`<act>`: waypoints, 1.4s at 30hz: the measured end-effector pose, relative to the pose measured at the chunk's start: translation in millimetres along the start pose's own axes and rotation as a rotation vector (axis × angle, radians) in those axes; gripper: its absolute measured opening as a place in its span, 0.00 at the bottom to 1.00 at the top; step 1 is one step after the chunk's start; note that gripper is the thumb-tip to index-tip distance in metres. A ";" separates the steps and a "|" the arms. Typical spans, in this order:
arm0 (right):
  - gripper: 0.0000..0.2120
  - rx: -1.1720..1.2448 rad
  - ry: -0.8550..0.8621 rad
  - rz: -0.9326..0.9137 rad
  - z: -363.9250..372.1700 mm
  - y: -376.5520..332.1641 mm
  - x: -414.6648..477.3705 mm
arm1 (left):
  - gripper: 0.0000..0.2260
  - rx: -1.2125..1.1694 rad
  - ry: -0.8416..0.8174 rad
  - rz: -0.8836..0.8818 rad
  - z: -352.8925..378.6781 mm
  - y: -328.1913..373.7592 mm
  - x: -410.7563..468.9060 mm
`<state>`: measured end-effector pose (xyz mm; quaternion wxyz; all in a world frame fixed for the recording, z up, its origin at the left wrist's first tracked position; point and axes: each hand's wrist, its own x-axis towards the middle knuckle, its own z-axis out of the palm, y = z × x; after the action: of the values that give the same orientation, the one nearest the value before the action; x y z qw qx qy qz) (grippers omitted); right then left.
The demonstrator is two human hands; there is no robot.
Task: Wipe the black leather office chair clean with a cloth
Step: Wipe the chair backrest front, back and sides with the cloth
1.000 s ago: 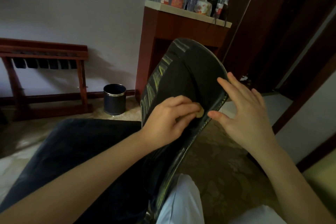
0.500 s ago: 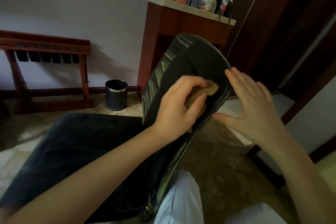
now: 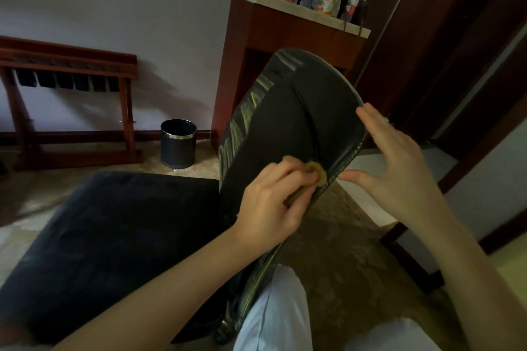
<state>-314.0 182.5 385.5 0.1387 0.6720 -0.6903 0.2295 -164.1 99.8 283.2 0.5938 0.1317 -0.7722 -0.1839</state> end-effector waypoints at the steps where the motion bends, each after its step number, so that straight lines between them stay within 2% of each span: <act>1: 0.45 0.009 -0.002 0.008 0.2 -0.7 -0.5 | 0.07 0.007 -0.014 -0.014 -1.2 -5.2 -8.4; 8: 0.44 -0.001 -0.010 -0.019 -2.2 0.8 0.7 | 0.06 0.071 -0.259 -0.007 -26.6 -30.4 -30.7; 12: 0.40 0.014 -0.070 -0.059 -11.7 7.7 3.9 | 0.10 -0.032 -0.163 0.035 -32.5 -10.0 16.3; 15: 0.37 0.041 -0.085 -0.082 -16.2 13.6 6.4 | 0.11 -0.030 -0.086 0.142 -26.0 13.8 60.9; 19: 0.31 0.126 -0.035 -0.046 -12.7 15.9 4.8 | 0.10 0.143 -0.150 0.375 -10.0 25.9 98.8; 21: 0.32 0.176 -0.051 -0.022 -10.8 18.6 1.9 | 0.09 0.240 -0.214 0.489 -4.2 20.7 98.6; 26: 0.35 0.207 -0.064 -0.051 -8.9 23.8 2.2 | 0.09 0.240 -0.207 0.455 -6.8 8.7 75.1; 35: 0.36 0.170 -0.049 -0.030 -1.6 21.8 0.0 | 0.09 0.452 -0.302 0.679 -13.3 -22.2 14.5; 39: 0.34 0.160 -0.029 -0.052 -2.4 22.3 2.1 | 0.09 0.514 -0.315 0.838 -21.4 -17.5 37.1; 42: 0.34 0.167 -0.009 -0.070 -3.3 22.5 3.4 | 0.08 0.504 -0.235 0.820 -16.9 -1.4 74.3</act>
<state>-336.8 181.0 387.1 0.0872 0.7060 -0.6453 0.2783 -167.1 65.1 351.0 0.4758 -0.0650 -0.8427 0.2435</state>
